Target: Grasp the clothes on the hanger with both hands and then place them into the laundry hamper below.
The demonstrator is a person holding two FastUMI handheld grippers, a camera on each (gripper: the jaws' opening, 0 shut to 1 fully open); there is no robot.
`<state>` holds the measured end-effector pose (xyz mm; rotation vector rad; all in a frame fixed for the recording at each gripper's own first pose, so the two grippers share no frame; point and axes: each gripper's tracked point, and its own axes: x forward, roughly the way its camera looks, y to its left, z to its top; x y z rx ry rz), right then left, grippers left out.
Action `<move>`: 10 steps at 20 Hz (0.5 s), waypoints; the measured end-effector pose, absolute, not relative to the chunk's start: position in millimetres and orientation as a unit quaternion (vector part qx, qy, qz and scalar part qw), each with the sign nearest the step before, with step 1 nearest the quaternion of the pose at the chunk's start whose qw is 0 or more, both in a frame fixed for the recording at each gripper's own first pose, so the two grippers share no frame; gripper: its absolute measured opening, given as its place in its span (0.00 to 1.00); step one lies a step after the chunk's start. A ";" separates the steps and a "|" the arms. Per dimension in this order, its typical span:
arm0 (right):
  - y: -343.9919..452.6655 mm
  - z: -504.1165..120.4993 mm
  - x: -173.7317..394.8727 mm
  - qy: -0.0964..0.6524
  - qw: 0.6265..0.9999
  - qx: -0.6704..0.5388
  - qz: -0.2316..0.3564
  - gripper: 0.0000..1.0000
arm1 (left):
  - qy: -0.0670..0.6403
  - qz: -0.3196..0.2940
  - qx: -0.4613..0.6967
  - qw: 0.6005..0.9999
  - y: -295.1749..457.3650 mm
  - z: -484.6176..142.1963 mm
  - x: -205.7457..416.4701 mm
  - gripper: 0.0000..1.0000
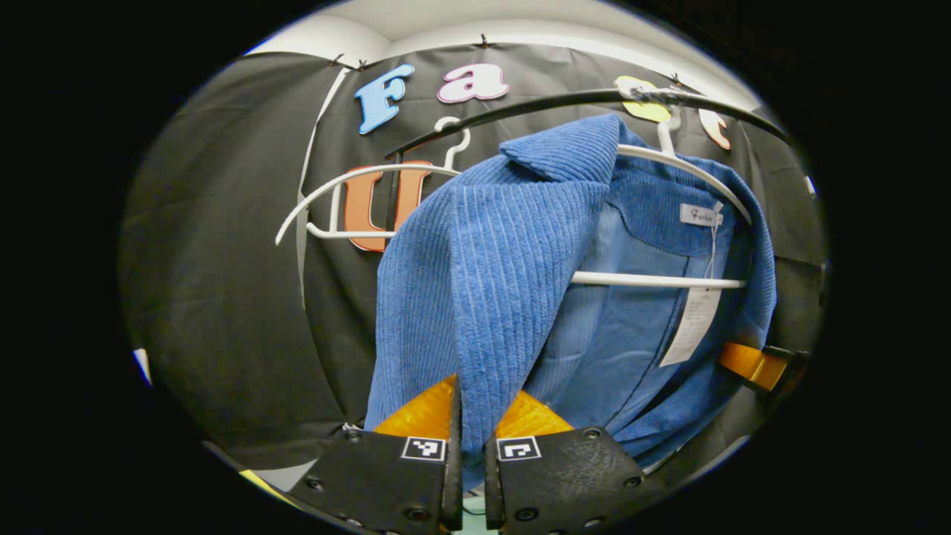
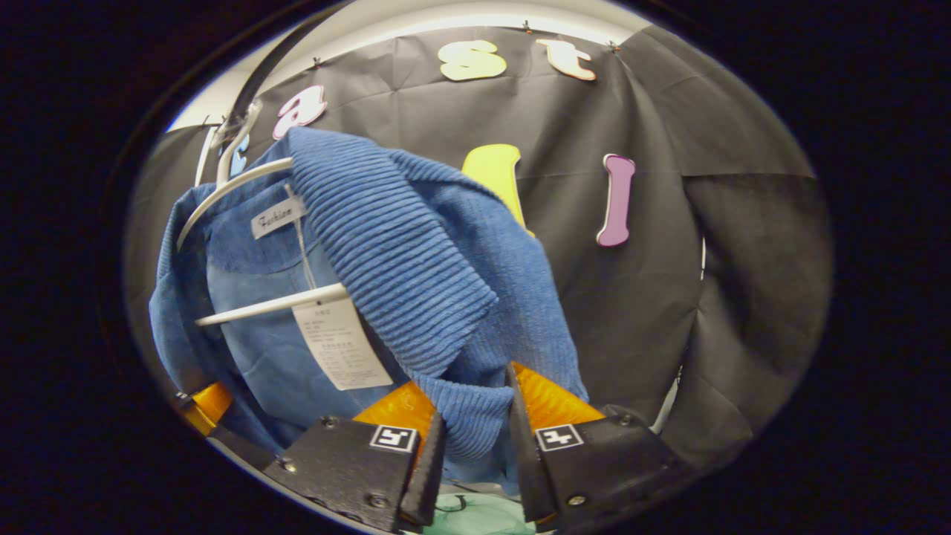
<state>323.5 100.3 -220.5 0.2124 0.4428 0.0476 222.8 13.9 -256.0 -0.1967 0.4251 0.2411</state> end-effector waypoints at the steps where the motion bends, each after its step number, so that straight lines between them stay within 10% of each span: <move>1: 96.4 -218.1 323.3 0.216 0.970 0.111 0.024 0.41 | 0.203 0.112 -0.106 0.967 14.0 -251.5 221.1 0.11; 10: 64.8 -179.4 311.3 0.175 0.959 0.220 0.040 0.12 | 0.160 0.067 -0.125 0.977 27.9 -203.9 214.1 0.07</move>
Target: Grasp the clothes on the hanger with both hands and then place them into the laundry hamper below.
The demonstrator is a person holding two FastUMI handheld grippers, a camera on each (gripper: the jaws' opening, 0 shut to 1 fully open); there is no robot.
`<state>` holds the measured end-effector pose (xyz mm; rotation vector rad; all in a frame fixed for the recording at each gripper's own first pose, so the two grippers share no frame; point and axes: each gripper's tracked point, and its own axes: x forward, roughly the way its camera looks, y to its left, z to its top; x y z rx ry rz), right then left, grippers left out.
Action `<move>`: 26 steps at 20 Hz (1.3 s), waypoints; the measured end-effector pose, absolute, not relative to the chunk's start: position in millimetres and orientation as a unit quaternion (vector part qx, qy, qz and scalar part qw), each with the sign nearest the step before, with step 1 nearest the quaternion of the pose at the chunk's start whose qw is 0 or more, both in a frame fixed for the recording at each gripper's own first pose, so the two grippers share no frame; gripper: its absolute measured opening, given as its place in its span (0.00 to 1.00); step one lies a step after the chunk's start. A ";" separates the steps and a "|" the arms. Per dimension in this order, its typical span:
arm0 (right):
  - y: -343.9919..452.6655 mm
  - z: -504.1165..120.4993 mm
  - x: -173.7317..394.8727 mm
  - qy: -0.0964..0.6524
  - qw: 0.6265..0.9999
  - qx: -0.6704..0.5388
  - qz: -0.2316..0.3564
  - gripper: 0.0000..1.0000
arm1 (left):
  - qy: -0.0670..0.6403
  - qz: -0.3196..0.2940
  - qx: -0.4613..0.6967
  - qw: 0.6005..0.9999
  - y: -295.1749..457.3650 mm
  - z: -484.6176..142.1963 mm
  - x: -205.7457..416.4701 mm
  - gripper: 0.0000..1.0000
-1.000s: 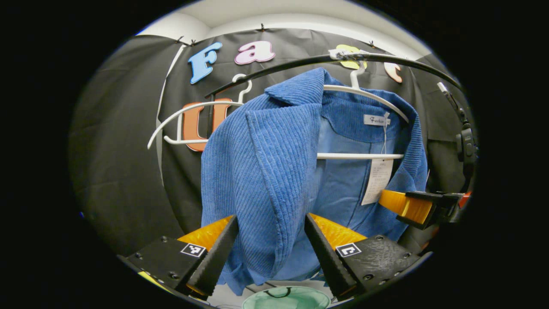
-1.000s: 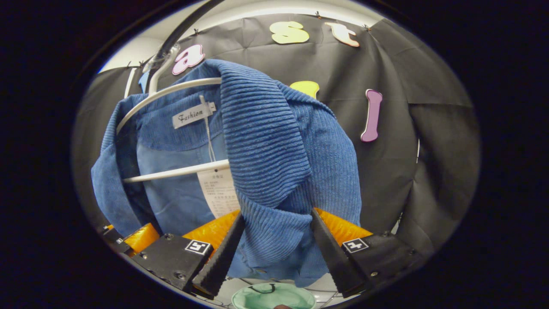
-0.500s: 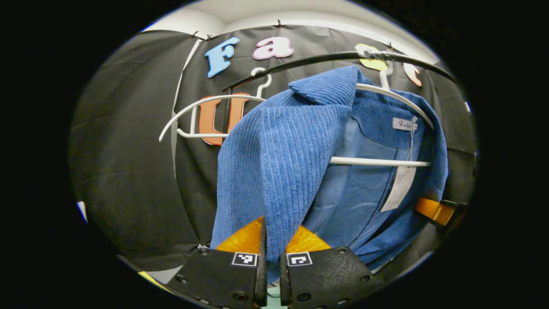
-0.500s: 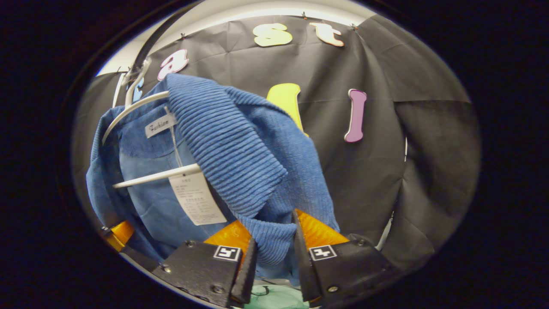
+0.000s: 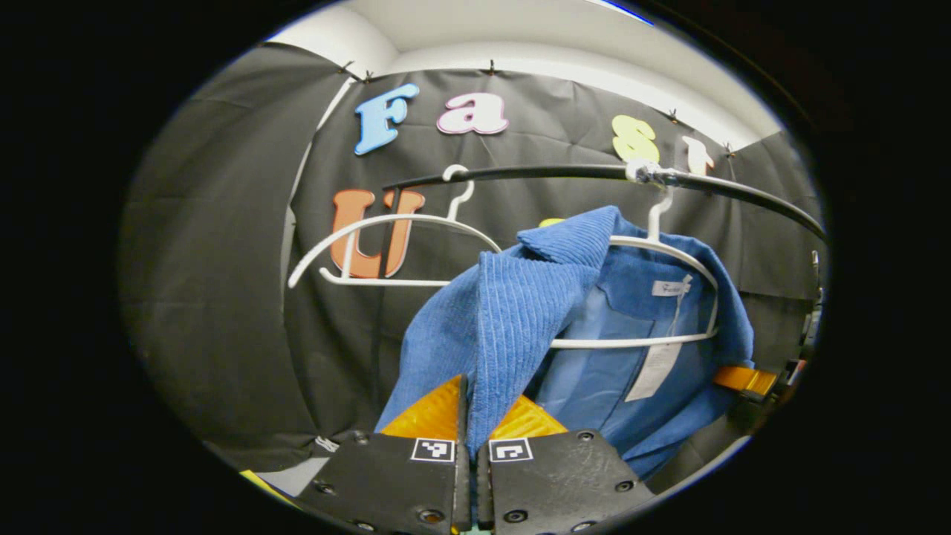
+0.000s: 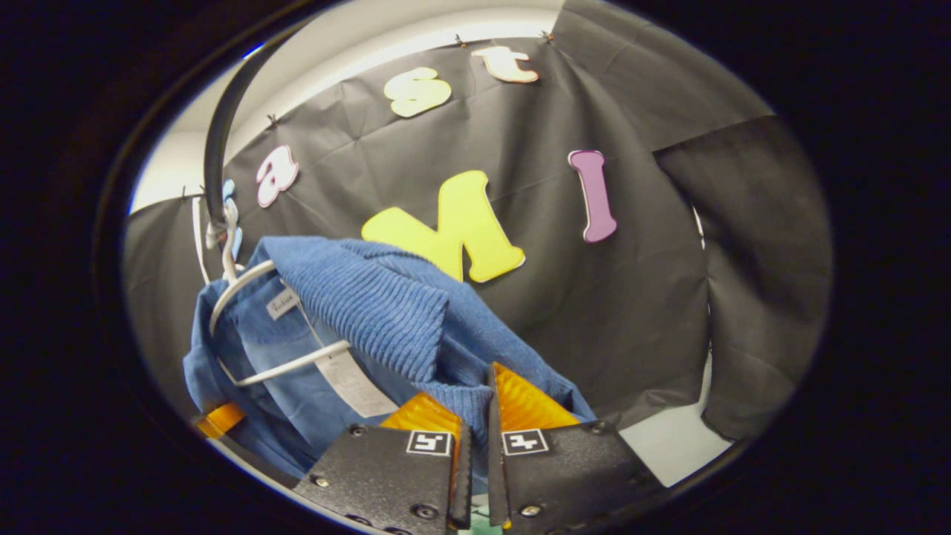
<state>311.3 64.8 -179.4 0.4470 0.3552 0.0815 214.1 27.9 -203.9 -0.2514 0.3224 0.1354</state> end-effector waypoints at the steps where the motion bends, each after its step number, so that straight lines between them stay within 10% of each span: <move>1: 60.3 -173.6 310.6 0.167 0.961 0.216 0.037 0.12 | 0.156 0.061 -0.125 0.978 27.9 -198.1 213.6 0.03; 10: 38.0 -151.5 306.6 0.119 0.962 0.245 -0.003 0.10 | 0.140 0.072 -0.141 0.977 62.6 -163.1 214.2 0.01; 26: 39.6 -157.3 351.8 0.181 0.886 0.415 0.096 0.10 | 0.138 0.079 -0.179 0.971 102.0 -145.7 237.3 0.01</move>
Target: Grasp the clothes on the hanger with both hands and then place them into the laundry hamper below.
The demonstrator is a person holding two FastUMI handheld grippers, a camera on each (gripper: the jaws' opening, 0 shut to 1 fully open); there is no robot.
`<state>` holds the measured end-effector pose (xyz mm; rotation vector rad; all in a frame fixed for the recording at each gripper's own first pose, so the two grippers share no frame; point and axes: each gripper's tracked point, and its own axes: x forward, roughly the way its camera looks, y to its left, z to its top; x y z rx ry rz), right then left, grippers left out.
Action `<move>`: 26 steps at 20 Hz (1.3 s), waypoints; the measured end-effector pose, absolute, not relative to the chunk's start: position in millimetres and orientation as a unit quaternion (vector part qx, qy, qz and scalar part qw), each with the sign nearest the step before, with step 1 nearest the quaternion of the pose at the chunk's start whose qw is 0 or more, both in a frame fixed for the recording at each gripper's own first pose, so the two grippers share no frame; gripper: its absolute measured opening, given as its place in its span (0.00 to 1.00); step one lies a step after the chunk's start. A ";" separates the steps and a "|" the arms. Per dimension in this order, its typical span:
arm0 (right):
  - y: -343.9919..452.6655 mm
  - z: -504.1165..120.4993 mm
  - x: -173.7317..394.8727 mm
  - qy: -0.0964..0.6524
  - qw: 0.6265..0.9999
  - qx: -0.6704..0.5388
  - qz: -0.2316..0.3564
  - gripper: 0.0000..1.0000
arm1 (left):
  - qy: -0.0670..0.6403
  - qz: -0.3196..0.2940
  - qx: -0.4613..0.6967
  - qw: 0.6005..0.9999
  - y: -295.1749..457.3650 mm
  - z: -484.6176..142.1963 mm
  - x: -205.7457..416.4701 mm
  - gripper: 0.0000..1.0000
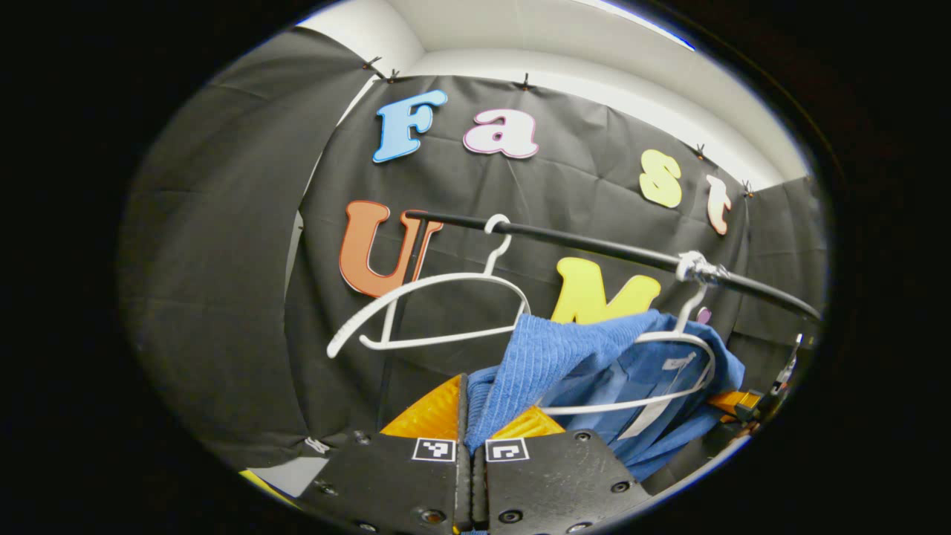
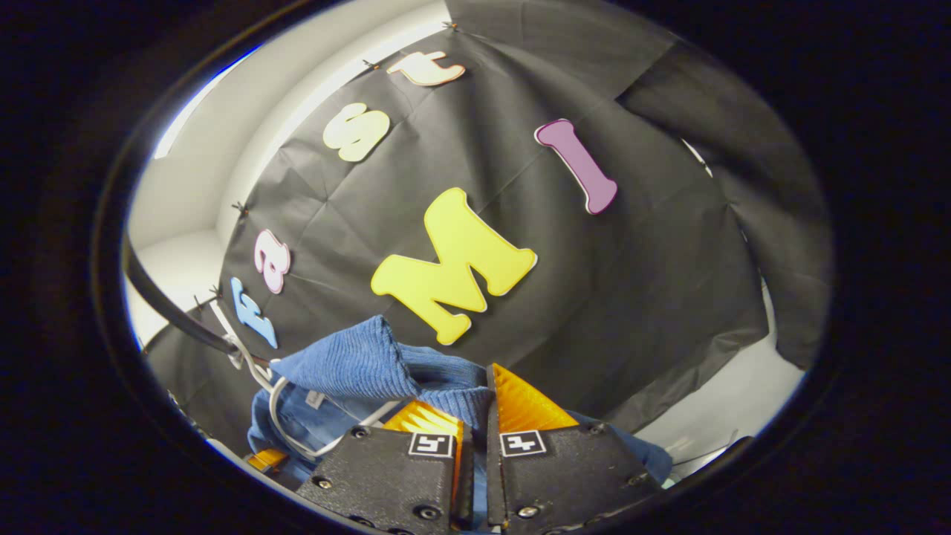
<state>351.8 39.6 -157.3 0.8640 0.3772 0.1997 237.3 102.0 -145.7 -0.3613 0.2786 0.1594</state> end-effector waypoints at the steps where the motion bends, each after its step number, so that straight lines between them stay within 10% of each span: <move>1: 39.4 -155.2 356.3 0.182 0.882 0.422 0.103 0.10 | 0.139 0.079 -0.183 0.970 104.8 -146.4 240.4 0.07; 26: 45.5 -231.6 409.8 0.286 0.817 0.479 0.145 0.10 | 0.246 -0.022 -0.274 0.930 123.7 -225.7 260.5 0.01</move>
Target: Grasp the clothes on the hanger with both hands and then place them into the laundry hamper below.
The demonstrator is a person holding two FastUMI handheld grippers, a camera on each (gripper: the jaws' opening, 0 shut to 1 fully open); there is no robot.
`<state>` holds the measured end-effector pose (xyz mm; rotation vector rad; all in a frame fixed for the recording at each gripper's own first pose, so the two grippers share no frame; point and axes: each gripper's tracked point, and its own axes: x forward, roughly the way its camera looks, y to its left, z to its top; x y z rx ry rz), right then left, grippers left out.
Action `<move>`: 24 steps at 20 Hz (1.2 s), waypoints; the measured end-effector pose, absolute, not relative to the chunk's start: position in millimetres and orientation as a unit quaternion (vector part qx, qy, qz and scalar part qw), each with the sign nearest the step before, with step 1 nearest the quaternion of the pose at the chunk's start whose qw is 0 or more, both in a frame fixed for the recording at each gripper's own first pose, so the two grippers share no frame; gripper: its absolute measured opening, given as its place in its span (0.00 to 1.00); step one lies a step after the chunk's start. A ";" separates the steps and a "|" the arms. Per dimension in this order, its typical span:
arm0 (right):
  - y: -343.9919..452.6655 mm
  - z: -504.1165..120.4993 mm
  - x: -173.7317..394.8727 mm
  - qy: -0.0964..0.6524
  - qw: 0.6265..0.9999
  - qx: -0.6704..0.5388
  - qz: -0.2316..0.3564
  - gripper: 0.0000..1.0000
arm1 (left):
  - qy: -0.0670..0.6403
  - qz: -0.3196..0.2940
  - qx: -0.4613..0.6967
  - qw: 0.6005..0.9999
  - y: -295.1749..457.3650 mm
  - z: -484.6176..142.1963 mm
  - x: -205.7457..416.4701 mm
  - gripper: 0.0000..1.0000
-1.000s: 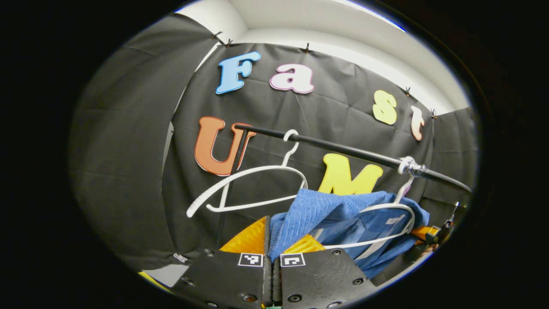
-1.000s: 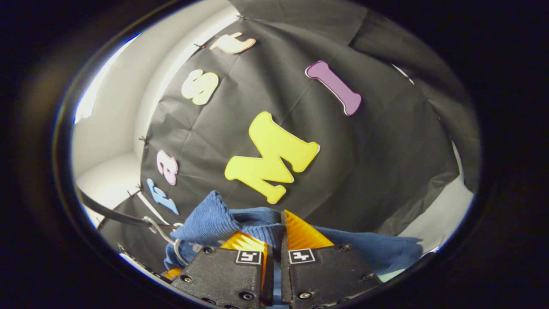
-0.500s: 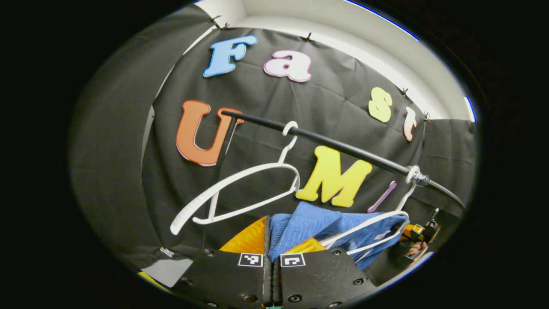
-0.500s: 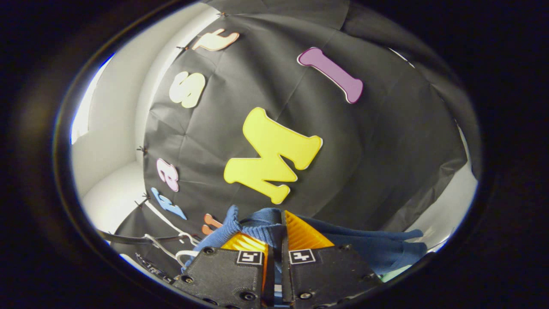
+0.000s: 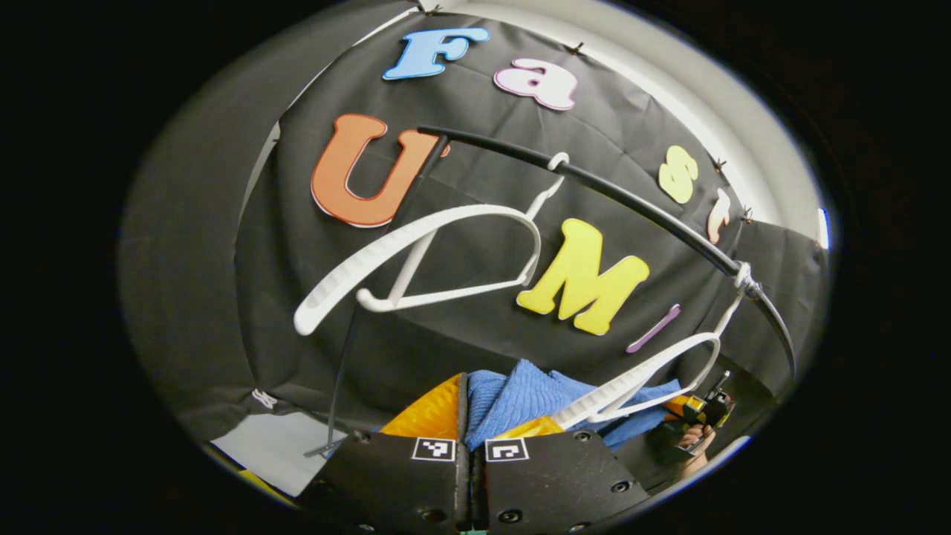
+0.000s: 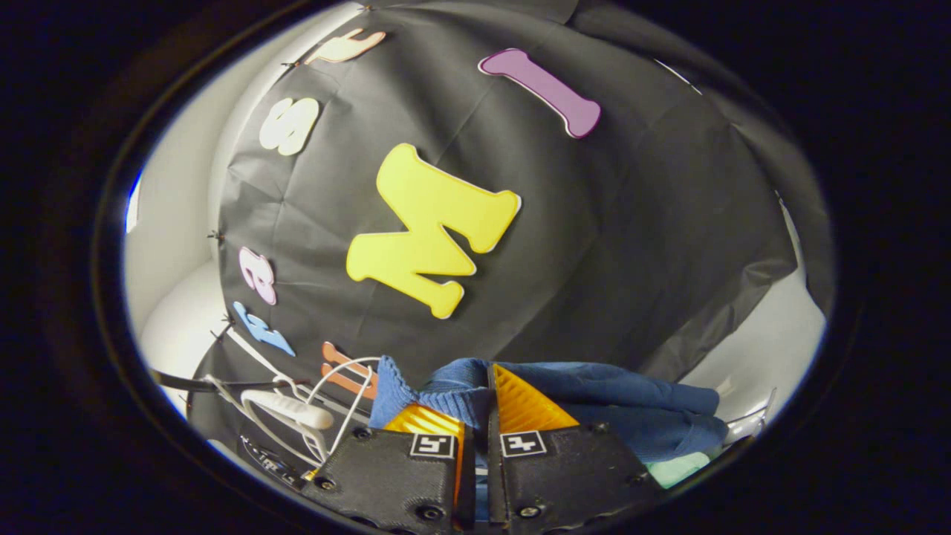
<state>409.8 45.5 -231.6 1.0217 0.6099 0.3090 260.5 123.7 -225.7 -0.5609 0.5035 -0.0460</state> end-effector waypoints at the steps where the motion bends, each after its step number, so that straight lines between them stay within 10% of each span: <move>1: 48.5 -238.3 406.7 0.293 0.816 0.476 0.144 0.10 | 0.249 -0.020 -0.266 0.931 124.5 -230.1 256.3 0.01; 11: 78.1 -285.6 353.5 0.359 0.805 0.452 0.136 0.10 | 0.289 0.003 -0.246 0.925 124.3 -265.5 189.7 0.01; 24: 132.0 -279.6 233.8 0.389 0.814 0.401 0.156 0.09 | 0.272 -0.108 -0.147 0.945 49.3 -211.7 135.8 0.01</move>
